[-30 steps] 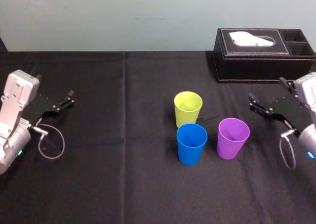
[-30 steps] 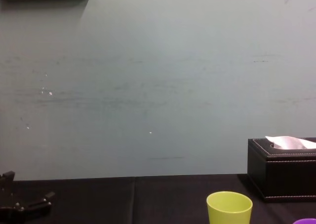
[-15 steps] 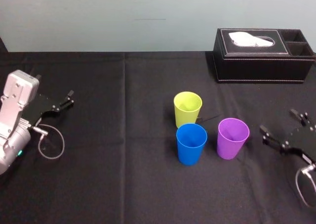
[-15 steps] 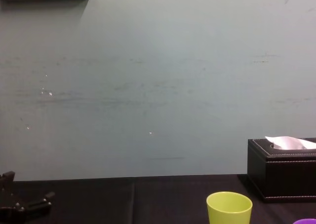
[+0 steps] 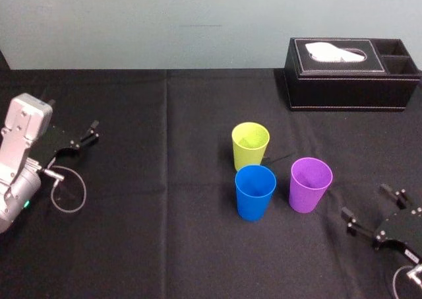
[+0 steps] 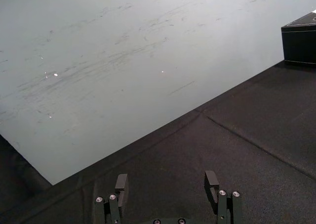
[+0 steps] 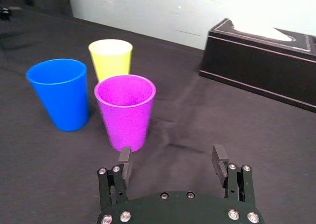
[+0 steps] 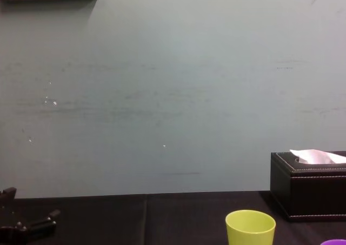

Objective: Stack the three plastic cups sequentially using one hand.

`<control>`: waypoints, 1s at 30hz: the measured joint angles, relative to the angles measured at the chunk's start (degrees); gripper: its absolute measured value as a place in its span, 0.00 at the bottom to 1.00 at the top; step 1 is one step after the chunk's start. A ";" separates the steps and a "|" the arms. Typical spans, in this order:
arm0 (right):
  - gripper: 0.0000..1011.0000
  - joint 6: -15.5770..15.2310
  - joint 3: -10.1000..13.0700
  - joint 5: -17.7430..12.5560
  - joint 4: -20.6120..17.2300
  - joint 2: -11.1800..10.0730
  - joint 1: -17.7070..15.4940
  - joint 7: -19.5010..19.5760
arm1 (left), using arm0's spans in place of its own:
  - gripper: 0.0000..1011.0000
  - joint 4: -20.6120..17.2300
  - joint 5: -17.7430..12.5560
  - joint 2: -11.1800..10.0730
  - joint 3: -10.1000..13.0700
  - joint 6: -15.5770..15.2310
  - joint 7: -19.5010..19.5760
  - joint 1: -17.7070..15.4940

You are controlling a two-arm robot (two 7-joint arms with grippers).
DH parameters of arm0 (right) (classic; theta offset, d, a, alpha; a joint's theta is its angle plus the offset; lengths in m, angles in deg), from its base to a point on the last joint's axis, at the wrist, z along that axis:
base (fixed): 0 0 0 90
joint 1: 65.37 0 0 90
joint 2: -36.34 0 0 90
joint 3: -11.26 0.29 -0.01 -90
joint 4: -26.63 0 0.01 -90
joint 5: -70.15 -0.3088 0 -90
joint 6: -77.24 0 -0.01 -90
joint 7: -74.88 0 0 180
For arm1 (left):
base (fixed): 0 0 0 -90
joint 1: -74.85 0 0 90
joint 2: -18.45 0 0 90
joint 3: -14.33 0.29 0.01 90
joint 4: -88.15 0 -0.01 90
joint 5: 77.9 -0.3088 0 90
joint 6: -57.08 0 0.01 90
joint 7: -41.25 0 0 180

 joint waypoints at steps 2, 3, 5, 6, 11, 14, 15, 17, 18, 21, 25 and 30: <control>0.99 0.30 -0.27 0.09 0.00 0.42 -0.03 -0.50 | 1.00 0.00 0.00 0.00 0.00 0.00 0.00 0.00; 0.99 0.39 -0.43 0.25 0.01 0.66 0.05 -0.74 | 1.00 0.00 0.00 0.00 0.00 0.00 0.00 0.00; 0.99 0.45 -1.04 0.79 0.12 1.52 0.65 -1.18 | 1.00 0.00 0.00 0.00 0.00 0.00 0.00 0.00; 0.99 0.46 -1.48 1.19 0.32 2.11 1.16 -1.41 | 1.00 0.00 0.00 0.00 0.00 0.00 0.00 0.00; 0.99 0.06 -2.76 2.59 0.91 3.92 3.00 -2.03 | 1.00 0.00 0.00 0.00 0.00 0.00 0.00 0.00; 0.99 -0.38 -3.46 3.62 1.29 5.06 4.16 -2.21 | 1.00 0.00 0.00 0.00 0.00 0.00 0.00 0.00; 0.99 -0.49 -3.59 3.84 1.42 5.35 4.46 -2.23 | 1.00 0.00 0.00 0.00 0.00 0.00 0.00 0.00; 0.99 -0.81 -3.97 4.48 1.77 6.20 5.32 -2.29 | 1.00 0.00 0.00 0.00 0.00 0.00 0.00 0.00; 0.99 -0.94 -4.09 4.64 1.88 6.52 5.65 -2.33 | 1.00 0.00 0.00 0.00 0.00 0.00 0.00 0.00; 0.99 -1.50 -4.39 5.15 2.13 7.74 6.65 -2.39 | 1.00 0.00 0.00 0.00 0.00 0.00 0.00 0.00; 0.99 -2.13 -4.78 5.88 2.42 9.21 7.73 -2.42 | 1.00 0.00 0.00 0.00 0.00 0.00 0.00 0.00; 0.99 -2.77 -5.06 6.81 3.04 11.05 8.84 -2.23 | 1.00 0.00 0.00 0.00 0.00 0.00 0.00 0.00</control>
